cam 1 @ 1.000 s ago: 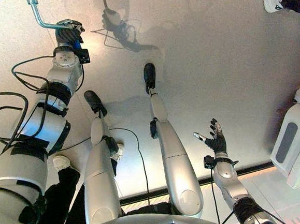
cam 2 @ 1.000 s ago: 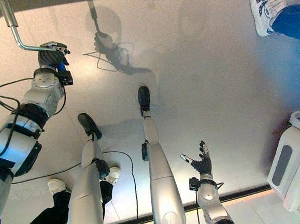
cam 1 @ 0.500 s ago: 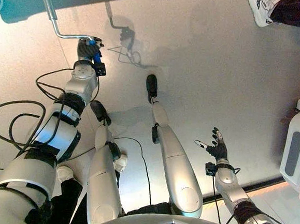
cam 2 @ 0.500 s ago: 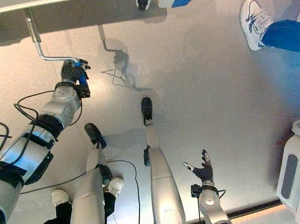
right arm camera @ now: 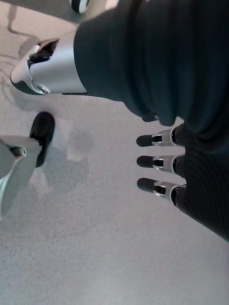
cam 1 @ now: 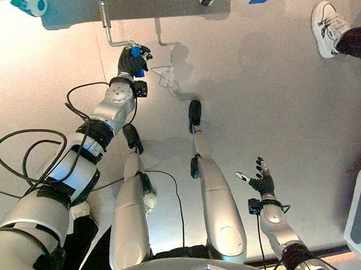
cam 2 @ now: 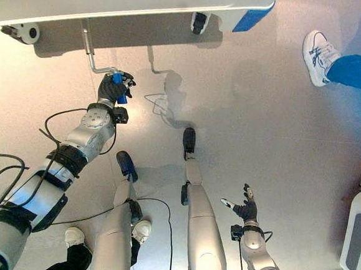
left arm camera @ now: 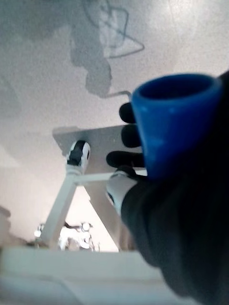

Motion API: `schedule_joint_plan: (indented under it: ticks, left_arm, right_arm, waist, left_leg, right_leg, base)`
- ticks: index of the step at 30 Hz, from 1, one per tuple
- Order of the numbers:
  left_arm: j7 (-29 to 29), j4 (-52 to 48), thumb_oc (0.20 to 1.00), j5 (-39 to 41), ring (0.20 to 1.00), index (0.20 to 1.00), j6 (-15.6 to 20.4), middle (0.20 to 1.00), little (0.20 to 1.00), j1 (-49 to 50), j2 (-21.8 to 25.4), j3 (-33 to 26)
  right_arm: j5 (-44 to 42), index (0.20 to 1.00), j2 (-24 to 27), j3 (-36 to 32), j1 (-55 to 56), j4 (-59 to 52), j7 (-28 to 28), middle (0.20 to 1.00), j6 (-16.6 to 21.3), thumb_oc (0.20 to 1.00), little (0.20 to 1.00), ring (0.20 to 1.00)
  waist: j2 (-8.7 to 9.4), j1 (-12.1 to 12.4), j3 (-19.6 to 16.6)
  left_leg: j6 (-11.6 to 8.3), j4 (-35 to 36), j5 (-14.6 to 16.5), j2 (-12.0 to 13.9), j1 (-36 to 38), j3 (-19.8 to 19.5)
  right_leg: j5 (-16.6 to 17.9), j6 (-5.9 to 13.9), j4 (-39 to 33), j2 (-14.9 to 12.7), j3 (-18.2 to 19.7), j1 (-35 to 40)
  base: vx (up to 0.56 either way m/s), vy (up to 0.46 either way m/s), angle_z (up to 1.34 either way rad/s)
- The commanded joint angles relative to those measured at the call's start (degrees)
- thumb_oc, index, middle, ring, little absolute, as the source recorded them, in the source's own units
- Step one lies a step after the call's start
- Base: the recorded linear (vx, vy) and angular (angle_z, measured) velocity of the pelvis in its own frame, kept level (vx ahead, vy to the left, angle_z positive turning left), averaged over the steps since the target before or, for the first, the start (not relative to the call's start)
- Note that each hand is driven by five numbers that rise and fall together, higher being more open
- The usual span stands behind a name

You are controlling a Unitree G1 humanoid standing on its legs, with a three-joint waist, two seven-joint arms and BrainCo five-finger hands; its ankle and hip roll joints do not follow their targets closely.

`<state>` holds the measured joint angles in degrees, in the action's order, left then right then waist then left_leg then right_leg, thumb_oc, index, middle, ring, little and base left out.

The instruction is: Raise the hospital bed

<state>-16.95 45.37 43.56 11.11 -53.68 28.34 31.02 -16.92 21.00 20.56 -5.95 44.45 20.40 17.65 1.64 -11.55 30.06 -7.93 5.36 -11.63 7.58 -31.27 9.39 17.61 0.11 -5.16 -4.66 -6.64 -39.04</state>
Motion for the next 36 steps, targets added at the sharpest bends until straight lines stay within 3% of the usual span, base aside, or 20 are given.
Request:
schedule_joint_plan:
  ticks: [1,6,7,8,9,21,36]
  left_arm:
    - [-0.24,-6.0,0.2,-0.4,0.2,0.2,8.94,0.2,0.2,-6.55,5.93,-2.52]
    - [-0.04,-9.06,0.2,0.51,0.2,0.2,9.68,0.2,0.2,-4.66,8.17,-2.86]
    - [-0.1,-9.54,0.2,0.84,0.2,0.2,10.05,0.2,0.2,-4.38,8.74,-3.25]
    - [-0.14,-9.9,0.2,0.96,0.2,0.2,10.15,0.2,0.2,-4.09,9.11,-3.36]
    - [-0.02,-11.53,0.2,1.41,0.2,0.2,10.59,0.2,0.2,-3.22,10.13,-3.61]
    - [0.22,-14.91,0.2,2.4,0.2,0.2,11.53,0.2,0.2,-0.66,14.39,-5.01]
    - [0.08,-6.26,0.2,3.9,0.2,0.2,10.6,0.2,0.2,-3.36,19.23,-6.91]
  right_arm:
    - [0.12,1.0,1.62,-2.92,4.33,-0.11,-0.07,1.0,-1.03,1.0,1.0,1.0]
    - [0.02,1.0,1.28,-2.99,3.92,0.64,-0.47,1.0,-1.62,1.0,1.0,1.0]
    - [0.13,1.0,1.21,-3.05,3.92,0.69,-0.56,1.0,-1.69,1.0,1.0,1.0]
    - [0.15,1.0,1.01,-3.01,3.73,0.95,-0.53,1.0,-1.82,1.0,1.0,1.0]
    - [0.35,1.0,0.83,-2.9,3.75,0.78,-0.62,1.0,-1.93,1.0,1.0,1.0]
    - [0.6,1.0,-0.06,-3.01,2.74,2.57,-1.11,1.0,-2.55,1.0,1.0,1.0]
    - [0.23,1.0,-0.94,-2.36,0.9,3.98,-0.98,1.0,-2.48,1.0,1.0,1.0]
  waist:
    - [-2.32,-0.65,-0.27]
    - [-1.94,0.4,-0.27]
    - [-1.58,0.42,-0.27]
    - [-1.63,0.88,-0.28]
    - [-1.12,1.13,-0.27]
    - [0.17,3.81,-0.27]
    - [2.55,5.94,-0.27]
  left_leg:
    - [3.18,-0.36,4.39,-3.56,3.39,-0.41]
    - [3.53,-0.36,4.36,-3.97,3.69,-1.24]
    - [3.92,-0.36,2.68,-4.26,2.66,-0.93]
    - [3.66,-0.36,4.23,-4.23,3.68,-1.57]
    - [4.05,-0.36,2.61,-4.55,2.66,-1.64]
    - [4.63,-0.36,2.57,-5.38,2.26,-4.31]
    - [5.15,-0.36,2.52,-6.29,-0.45,-7.16]
  right_leg:
    - [-5.71,8.38,2.61,-1.16,-1.01,4.35]
    - [-5.41,8.56,1.91,-1.82,-1.77,5.8]
    - [-3.96,8.1,1.98,-2.27,-2.28,4.95]
    - [-5.15,8.7,1.55,-2.12,-2.2,6.33]
    - [-3.8,8.33,1.47,-2.65,-2.95,5.76]
    - [-3.57,9.2,0.57,-4.18,-5.41,7.96]
    - [-3.78,10.28,0.16,-5.41,-7.59,8.44]
  base:
    - [0.0,0.082,0.14]
    - [-0.01,0.048,0.09]
    - [0.0,0.06,0.14]
    - [-0.08,0.045,0.16]
    - [0.0,0.045,0.12]
    - [0.0,0.047,0.15]
    - [0.02,0.054,0.09]
